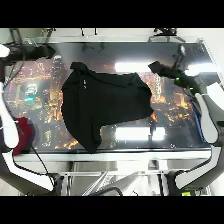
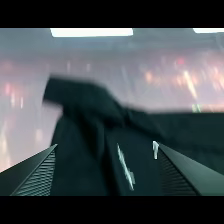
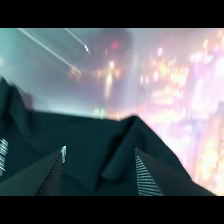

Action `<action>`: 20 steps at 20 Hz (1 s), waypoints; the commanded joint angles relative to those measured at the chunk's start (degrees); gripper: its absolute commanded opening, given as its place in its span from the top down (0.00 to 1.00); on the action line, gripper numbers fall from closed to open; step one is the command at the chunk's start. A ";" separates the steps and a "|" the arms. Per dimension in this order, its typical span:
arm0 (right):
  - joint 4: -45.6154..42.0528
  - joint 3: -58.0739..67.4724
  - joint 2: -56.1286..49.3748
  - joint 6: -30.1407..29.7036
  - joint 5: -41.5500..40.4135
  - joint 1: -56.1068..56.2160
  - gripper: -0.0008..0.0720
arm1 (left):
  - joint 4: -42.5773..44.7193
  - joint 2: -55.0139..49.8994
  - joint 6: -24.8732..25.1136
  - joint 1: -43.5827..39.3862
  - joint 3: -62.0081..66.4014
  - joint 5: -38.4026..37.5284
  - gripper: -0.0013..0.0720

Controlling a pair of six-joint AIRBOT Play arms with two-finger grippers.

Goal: Fold the shirts.

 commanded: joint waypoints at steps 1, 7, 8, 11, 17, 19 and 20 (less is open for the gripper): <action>3.74 0.17 3.69 5.18 6.75 -4.72 0.30 | -0.09 5.07 -7.37 6.14 -3.58 -19.37 0.15; -1.99 0.11 2.71 11.10 18.99 -9.84 0.30 | 0.00 22.03 -7.89 13.90 -47.10 -19.85 0.46; -2.80 0.11 2.58 11.10 20.02 -10.25 0.30 | -0.11 24.33 -7.72 13.99 -54.53 -18.93 0.46; -3.74 0.11 2.32 11.41 19.98 -10.25 0.30 | -0.46 27.50 -6.36 11.37 -71.47 -11.96 0.46; -3.76 0.11 2.16 11.93 20.41 -10.34 0.30 | -4.11 27.45 -4.46 10.58 -80.87 2.12 0.18; -3.82 0.11 2.14 11.91 20.90 -10.34 0.30 | -8.92 27.43 -1.92 10.58 -80.85 5.22 0.18; -3.80 0.11 2.14 11.91 20.87 -10.34 0.30 | -11.41 27.43 -0.20 10.58 -80.87 6.36 0.18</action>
